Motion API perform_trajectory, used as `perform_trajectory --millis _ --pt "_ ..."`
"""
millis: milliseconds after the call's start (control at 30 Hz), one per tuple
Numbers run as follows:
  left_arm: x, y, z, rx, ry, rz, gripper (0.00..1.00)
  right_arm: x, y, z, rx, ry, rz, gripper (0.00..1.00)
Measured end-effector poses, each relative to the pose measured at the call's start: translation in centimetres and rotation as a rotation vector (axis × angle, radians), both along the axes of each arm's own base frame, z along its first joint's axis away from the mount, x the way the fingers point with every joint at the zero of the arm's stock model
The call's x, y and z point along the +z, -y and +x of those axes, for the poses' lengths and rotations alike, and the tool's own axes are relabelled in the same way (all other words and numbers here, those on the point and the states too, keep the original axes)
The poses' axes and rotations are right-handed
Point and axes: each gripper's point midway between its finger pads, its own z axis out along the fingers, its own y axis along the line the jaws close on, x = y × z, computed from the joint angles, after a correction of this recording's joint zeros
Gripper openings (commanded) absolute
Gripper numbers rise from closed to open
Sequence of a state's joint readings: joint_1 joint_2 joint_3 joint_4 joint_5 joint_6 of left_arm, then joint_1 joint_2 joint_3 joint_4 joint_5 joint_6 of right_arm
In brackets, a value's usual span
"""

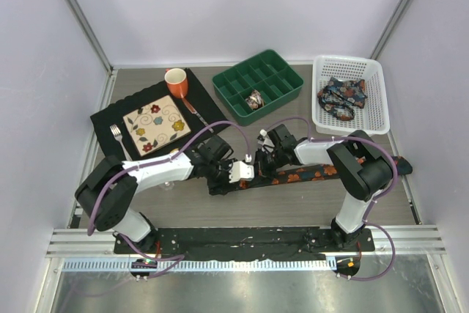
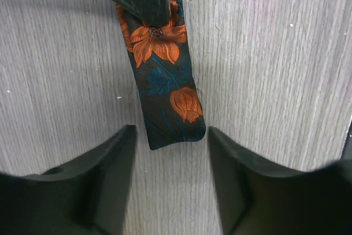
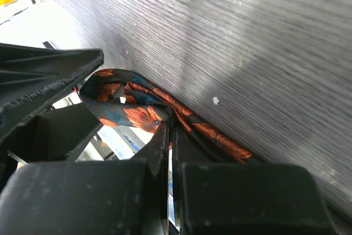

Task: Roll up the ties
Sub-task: Roll the tie at the center of the board.

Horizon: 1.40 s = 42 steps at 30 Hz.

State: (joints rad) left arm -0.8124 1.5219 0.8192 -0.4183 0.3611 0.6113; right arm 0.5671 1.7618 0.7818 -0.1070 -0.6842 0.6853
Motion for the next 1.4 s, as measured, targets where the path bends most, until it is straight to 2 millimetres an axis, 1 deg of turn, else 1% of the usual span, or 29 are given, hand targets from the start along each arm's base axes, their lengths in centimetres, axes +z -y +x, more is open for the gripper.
perform_trajectory --millis 33,133,200,400,500,567,667,800,933,1067,1133,1167,1367,1400 --pt "0.0 0.0 0.0 0.000 0.001 -0.001 0.48 0.0 0.0 0.0 0.000 -0.002 0.001 0.01" --pt "0.1 0.3 0.2 0.000 0.007 -0.010 0.45 0.0 0.0 0.0 0.000 -0.005 0.003 0.01" --pt "0.4 0.7 0.3 -0.003 0.009 -0.027 0.44 0.0 0.0 0.0 0.000 -0.009 0.006 0.01" --pt "1.9 2.1 0.1 -0.014 -0.010 -0.093 0.39 0.0 -0.2 0.1 0.005 -0.020 0.014 0.01" --pt "2.8 3.2 0.3 -0.022 -0.011 -0.123 0.38 0.0 -0.3 0.2 0.006 -0.022 0.017 0.01" --pt "3.1 3.9 0.4 -0.025 -0.016 -0.133 0.38 0.0 -0.3 0.2 0.007 -0.023 0.018 0.01" --pt "2.9 5.2 0.7 -0.030 -0.031 -0.132 0.38 0.0 -0.3 0.2 0.007 -0.024 0.019 0.01" --pt "1.9 6.8 1.0 -0.031 -0.057 -0.112 0.36 0.0 -0.2 0.3 0.001 -0.026 0.018 0.01" --pt "1.0 6.8 0.9 -0.039 -0.066 -0.083 0.34 0.0 -0.1 0.5 -0.004 -0.027 0.019 0.02" --pt "0.5 6.5 0.8 -0.056 -0.062 -0.063 0.32 0.1 0.1 0.8 -0.013 -0.026 0.022 0.10" --pt "0.1 6.4 0.9 -0.058 -0.065 -0.053 0.31 0.3 0.4 1.0 -0.023 -0.022 0.023 0.17" --pt "-0.1 6.4 0.9 -0.060 -0.066 -0.049 0.31 0.5 0.5 1.2 -0.030 -0.019 0.023 0.19" --pt "-0.2 6.6 1.0 -0.069 -0.078 -0.037 0.30 1.7 1.5 1.5 -0.063 0.002 0.033 0.31" --pt "-0.2 6.7 1.0 -0.070 -0.081 -0.035 0.29 2.0 1.7 1.4 -0.065 0.006 0.035 0.34"
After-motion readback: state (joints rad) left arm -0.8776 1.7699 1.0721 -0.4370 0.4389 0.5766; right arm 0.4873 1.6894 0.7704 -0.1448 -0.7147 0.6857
